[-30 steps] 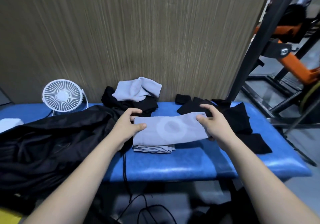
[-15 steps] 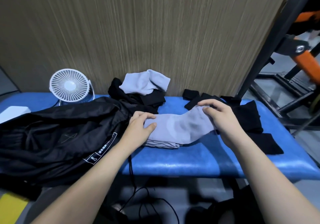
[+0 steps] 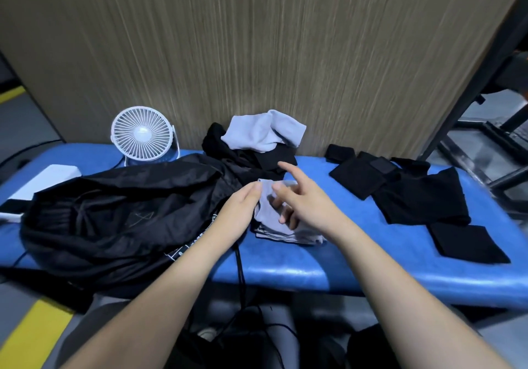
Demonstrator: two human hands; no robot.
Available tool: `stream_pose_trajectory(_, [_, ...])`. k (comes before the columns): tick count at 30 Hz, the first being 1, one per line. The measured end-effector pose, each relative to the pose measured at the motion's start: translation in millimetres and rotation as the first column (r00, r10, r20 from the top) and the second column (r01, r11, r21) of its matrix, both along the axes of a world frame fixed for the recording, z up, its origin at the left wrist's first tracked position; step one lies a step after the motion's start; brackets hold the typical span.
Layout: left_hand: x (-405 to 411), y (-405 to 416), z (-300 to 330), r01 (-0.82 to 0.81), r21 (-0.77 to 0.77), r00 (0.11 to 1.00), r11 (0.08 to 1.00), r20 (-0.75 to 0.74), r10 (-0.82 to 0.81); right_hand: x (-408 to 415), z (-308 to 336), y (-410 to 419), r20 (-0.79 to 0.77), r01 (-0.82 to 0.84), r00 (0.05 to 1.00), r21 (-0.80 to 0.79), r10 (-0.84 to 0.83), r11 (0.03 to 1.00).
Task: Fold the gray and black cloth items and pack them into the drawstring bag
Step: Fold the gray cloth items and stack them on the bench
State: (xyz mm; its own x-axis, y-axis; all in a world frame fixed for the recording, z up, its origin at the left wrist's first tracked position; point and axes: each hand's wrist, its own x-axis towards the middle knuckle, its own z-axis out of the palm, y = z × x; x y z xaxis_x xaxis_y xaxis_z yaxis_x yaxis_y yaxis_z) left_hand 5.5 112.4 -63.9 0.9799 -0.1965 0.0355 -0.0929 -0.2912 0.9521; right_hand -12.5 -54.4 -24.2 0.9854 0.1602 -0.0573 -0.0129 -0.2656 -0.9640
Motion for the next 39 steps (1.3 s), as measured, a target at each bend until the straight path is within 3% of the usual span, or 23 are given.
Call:
stream_pose_trajectory(4, [1, 0, -4, -0.024, 0.086, 1.000, 0.996, -0.016, 0.026, 3, -2, 0, -0.008, 0.045, 0.999, 0.045, -0.045, 0.998])
stream_pose_trajectory(6, [3, -1, -5, -0.047, 0.126, 0.999, 0.991, 0.010, 0.046, 4, -3, -5, 0.075, 0.103, 0.992, 0.028, -0.105, 0.994])
stream_pose_trajectory(8, [5, -3, -5, -0.072, 0.094, 0.997, 0.993, 0.015, 0.071, 5, -5, -14, 0.288, 0.212, 0.943, -0.126, -0.168, 0.969])
stream_pose_trajectory(11, [5, -5, 2, -0.079, 0.097, 0.996, 0.992, 0.039, 0.075, 5, -13, -31, 0.489, 0.274, 0.871, -0.403, -0.047, 0.873])
stream_pose_trajectory(14, [3, -6, 9, -0.055, 0.107, 0.996, 0.993, 0.069, 0.048, 3, -28, -45, 0.351, 0.124, 0.929, -0.592, 0.116, 0.796])
stream_pose_trajectory(18, [3, -10, 4, 0.012, 0.225, 0.991, 0.974, 0.126, -0.041, -5, -47, -48, 0.134, -0.072, 0.969, -0.655, 0.209, 0.753])
stream_pose_trajectory(20, [4, -9, -6, 0.036, 0.426, 0.983, 0.904, 0.146, -0.108, -8, -54, -48, 0.113, -0.087, 0.968, -0.683, 0.223, 0.725])
stream_pose_trajectory(23, [5, -2, -20, 0.034, 0.689, 0.983, 0.724, 0.108, -0.149, -8, -61, -47, 0.086, -0.098, 0.968, -0.735, 0.236, 0.671])
stream_pose_trajectory(26, [7, 1, -22, 0.021, 0.700, 0.984, 0.714, 0.111, -0.138, -9, -63, -48, 0.079, -0.098, 0.969, -0.749, 0.235, 0.656])
stream_pose_trajectory(29, [4, -4, -15, -0.023, 0.556, 0.989, 0.831, 0.133, -0.061, -9, -63, -48, 0.118, -0.064, 0.969, -0.727, 0.217, 0.683])
stream_pose_trajectory(31, [-2, -7, -9, -0.065, 0.417, 0.973, 0.906, 0.227, -0.035, -8, -60, -49, 0.164, -0.022, 0.965, -0.723, 0.203, 0.690])
stream_pose_trajectory(34, [-6, -8, 3, -0.074, 0.332, 0.906, 0.940, 0.416, -0.075, -4, -47, -53, 0.288, 0.076, 0.942, -0.684, 0.174, 0.725])
stream_pose_trajectory(37, [-6, -10, 7, -0.048, 0.449, 0.882, 0.892, 0.438, -0.172, 1, -37, -55, 0.348, 0.111, 0.923, -0.652, 0.166, 0.750])
stream_pose_trajectory(39, [-5, -9, -2, -0.019, 0.652, 0.881, 0.758, 0.369, -0.296, 3, -44, -53, 0.252, 0.026, 0.940, -0.722, 0.228, 0.691])
